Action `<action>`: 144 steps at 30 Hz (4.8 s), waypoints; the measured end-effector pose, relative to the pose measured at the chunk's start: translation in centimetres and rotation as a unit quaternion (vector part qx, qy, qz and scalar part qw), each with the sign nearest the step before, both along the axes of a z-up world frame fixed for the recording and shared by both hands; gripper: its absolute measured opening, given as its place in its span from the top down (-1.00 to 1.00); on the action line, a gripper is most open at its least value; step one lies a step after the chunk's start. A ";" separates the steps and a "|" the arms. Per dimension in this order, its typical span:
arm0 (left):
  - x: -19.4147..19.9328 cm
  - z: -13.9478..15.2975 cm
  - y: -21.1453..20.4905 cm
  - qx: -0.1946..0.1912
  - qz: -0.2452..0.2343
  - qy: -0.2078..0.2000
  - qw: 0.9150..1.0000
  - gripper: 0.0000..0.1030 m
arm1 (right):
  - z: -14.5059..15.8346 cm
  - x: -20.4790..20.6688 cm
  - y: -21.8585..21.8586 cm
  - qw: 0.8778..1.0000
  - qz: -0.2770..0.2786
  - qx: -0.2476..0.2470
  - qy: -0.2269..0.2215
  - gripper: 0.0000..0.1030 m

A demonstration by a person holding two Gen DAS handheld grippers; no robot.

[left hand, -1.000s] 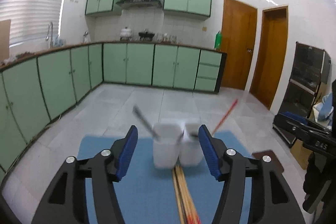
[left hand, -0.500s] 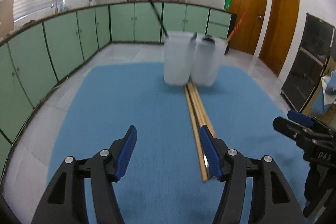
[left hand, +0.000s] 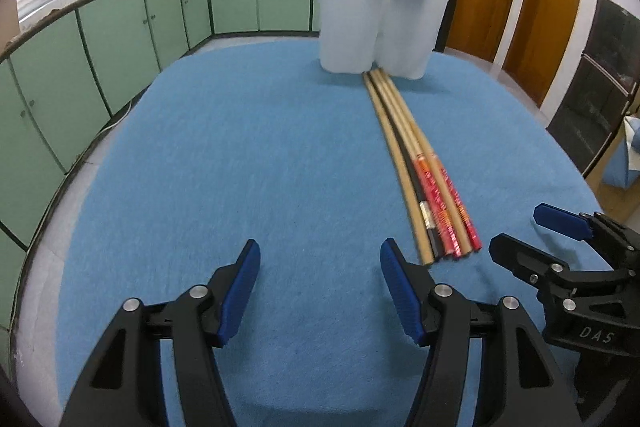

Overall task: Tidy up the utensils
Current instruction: 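Grasp another red-patterned chopstick with the right gripper, then grasp a plain wooden chopstick with the left gripper while the right gripper holds its chopstick, then lift both chopsticks and lower them into the white holder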

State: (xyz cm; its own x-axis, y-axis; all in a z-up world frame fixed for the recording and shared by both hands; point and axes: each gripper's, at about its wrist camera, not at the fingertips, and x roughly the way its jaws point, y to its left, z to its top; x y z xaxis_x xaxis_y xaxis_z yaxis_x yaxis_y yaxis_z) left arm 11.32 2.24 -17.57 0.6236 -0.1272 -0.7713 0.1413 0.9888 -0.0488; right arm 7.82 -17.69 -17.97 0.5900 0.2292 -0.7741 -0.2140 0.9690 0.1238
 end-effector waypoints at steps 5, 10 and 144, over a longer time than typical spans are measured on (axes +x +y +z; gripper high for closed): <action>0.0 -0.3 0.5 -0.002 0.003 0.006 1.000 -0.20 | -0.2 0.5 0.7 1.000 0.001 -0.018 0.004 -0.49; 0.1 -0.3 0.5 -0.002 0.003 0.008 1.000 -0.24 | -0.4 0.9 1.4 0.999 -0.003 -0.046 0.004 -0.45; 1.6 19.8 -3.1 -0.047 -0.078 -0.204 0.975 0.87 | 23.7 4.1 -2.6 0.981 0.048 0.021 -0.186 0.90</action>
State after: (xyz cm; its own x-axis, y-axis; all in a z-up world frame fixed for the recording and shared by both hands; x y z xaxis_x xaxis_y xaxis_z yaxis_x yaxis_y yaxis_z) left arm 12.90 -0.88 2.20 0.8431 -0.3029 -0.4443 0.3157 0.9477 -0.0471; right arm 11.88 -20.33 5.69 0.8040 0.3242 -0.4985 -0.3411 0.9381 0.0599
